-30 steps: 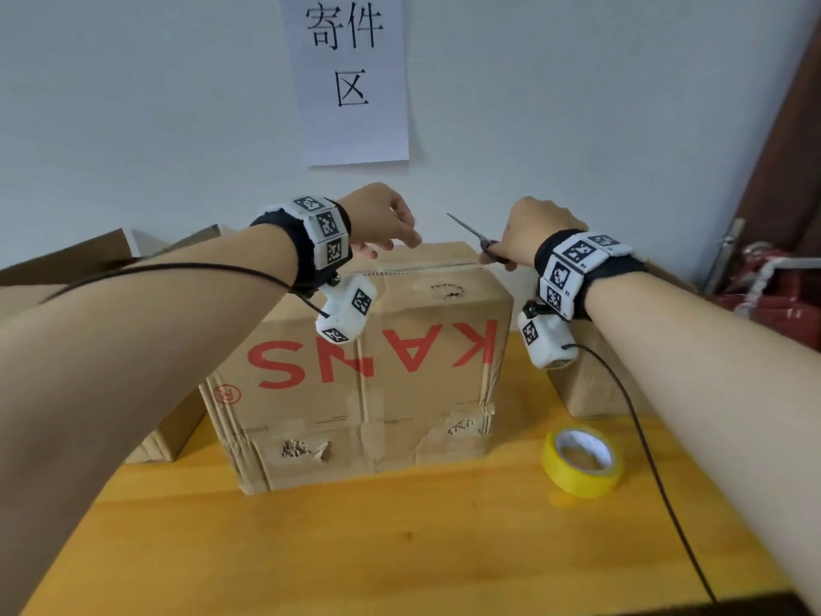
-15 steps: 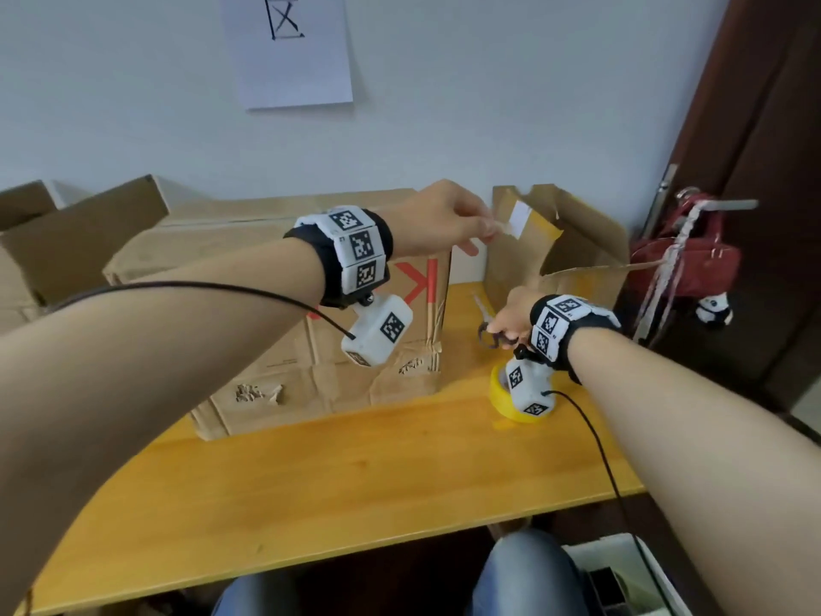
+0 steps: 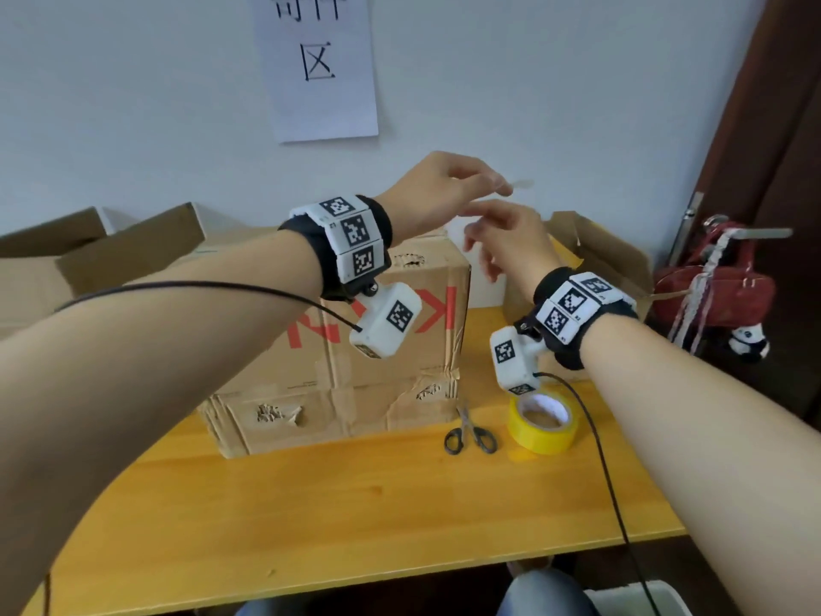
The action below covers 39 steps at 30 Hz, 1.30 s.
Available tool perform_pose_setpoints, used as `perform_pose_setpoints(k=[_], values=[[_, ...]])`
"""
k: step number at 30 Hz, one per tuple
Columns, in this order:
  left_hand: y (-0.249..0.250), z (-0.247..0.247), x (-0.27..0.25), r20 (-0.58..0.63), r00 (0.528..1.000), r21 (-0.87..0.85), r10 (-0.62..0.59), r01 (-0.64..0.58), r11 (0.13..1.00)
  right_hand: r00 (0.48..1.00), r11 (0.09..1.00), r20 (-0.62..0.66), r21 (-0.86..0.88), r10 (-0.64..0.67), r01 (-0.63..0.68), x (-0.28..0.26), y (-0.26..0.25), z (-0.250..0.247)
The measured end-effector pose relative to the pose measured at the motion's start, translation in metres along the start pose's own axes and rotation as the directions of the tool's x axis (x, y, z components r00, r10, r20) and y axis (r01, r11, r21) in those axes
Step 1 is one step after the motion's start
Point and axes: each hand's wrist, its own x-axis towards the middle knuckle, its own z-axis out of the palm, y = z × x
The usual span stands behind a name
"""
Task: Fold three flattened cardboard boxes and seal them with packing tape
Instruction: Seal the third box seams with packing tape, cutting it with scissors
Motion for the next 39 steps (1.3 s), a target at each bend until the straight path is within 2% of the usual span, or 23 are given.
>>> perform_pose_setpoints(k=[3, 6, 9, 11, 12, 14, 15, 17, 19, 21, 23, 27, 29, 30, 33, 34, 39], values=[[0.009, -0.017, -0.002, -0.017, 1.000, -0.041, 0.012, -0.013, 0.999, 0.987, 0.990, 0.120, -0.080, -0.104, 0.114, 0.007, -0.031, 0.021], [0.015, -0.035, -0.011, -0.041, 0.999, 0.000, 0.022, -0.022, 1.000, 0.988, 0.985, 0.079, -0.099, -0.136, 0.143, 0.011, -0.053, 0.041], [0.016, -0.054, -0.022, -0.156, 0.988, 0.008, 0.019, -0.018, 1.000, 0.989, 0.989, 0.024, -0.008, -0.147, 0.148, 0.010, -0.064, 0.053], [0.011, -0.065, -0.026, -0.298, 0.954, 0.003, -0.046, 0.049, 0.999, 0.988, 0.986, -0.033, 0.067, -0.153, 0.155, 0.010, -0.065, 0.059], [0.008, -0.068, -0.028, -0.333, 0.935, -0.025, -0.121, 0.119, 0.993, 0.987, 0.983, -0.061, 0.095, -0.151, 0.156, 0.010, -0.064, 0.060], [-0.003, -0.077, -0.031, -0.332, 0.898, -0.063, -0.287, 0.282, 0.957, 0.983, 0.980, -0.098, 0.113, -0.156, 0.167, 0.009, -0.065, 0.064], [-0.010, -0.081, -0.033, -0.335, 0.882, -0.040, -0.332, 0.338, 0.940, 0.981, 0.979, -0.109, 0.112, -0.160, 0.172, 0.009, -0.066, 0.065], [-0.025, -0.090, -0.038, -0.377, 0.858, 0.089, -0.348, 0.407, 0.909, 0.980, 0.978, -0.113, 0.112, -0.161, 0.174, 0.007, -0.069, 0.068], [-0.040, -0.094, -0.046, -0.346, 0.865, 0.239, -0.363, 0.456, 0.857, 0.982, 0.981, -0.102, 0.099, -0.159, 0.169, 0.005, -0.072, 0.070], [-0.057, -0.093, -0.052, -0.231, 0.877, 0.351, -0.421, 0.479, 0.805, 0.982, 0.982, -0.091, 0.082, -0.163, 0.170, 0.002, -0.074, 0.071], [-0.077, -0.088, -0.058, -0.131, 0.856, 0.438, -0.501, 0.503, 0.745, 0.982, 0.981, -0.083, 0.075, -0.172, 0.178, 0.001, -0.075, 0.071], [-0.101, -0.082, -0.061, -0.069, 0.799, 0.521, -0.597, 0.540, 0.661, 0.972, 0.979, -0.127, 0.028, -0.197, 0.202, 0.004, -0.068, 0.070], [-0.101, -0.080, -0.057, -0.028, 0.793, 0.521, -0.609, 0.532, 0.668, 0.961, 0.973, -0.153, -0.032, -0.231, 0.229, 0.004, -0.062, 0.071], [-0.102, -0.078, -0.054, -0.008, 0.790, 0.523, -0.613, 0.525, 0.671, 0.962, 0.972, -0.142, -0.009, -0.233, 0.235, 0.003, -0.060, 0.072], [-0.103, -0.075, -0.049, -0.020, 0.780, 0.574, -0.625, 0.521, 0.632, 0.983, 0.961, -0.043, 0.211, -0.176, 0.181, -0.001, -0.054, 0.074], [-0.103, -0.074, -0.049, -0.036, 0.781, 0.593, -0.623, 0.519, 0.616, 0.986, 0.960, -0.029, 0.227, -0.162, 0.164, -0.002, -0.052, 0.073], [-0.101, -0.069, -0.048, -0.049, 0.808, 0.670, -0.587, 0.462, 0.581, 0.981, 0.976, -0.102, 0.128, -0.166, 0.178, 0.000, -0.039, 0.063]])
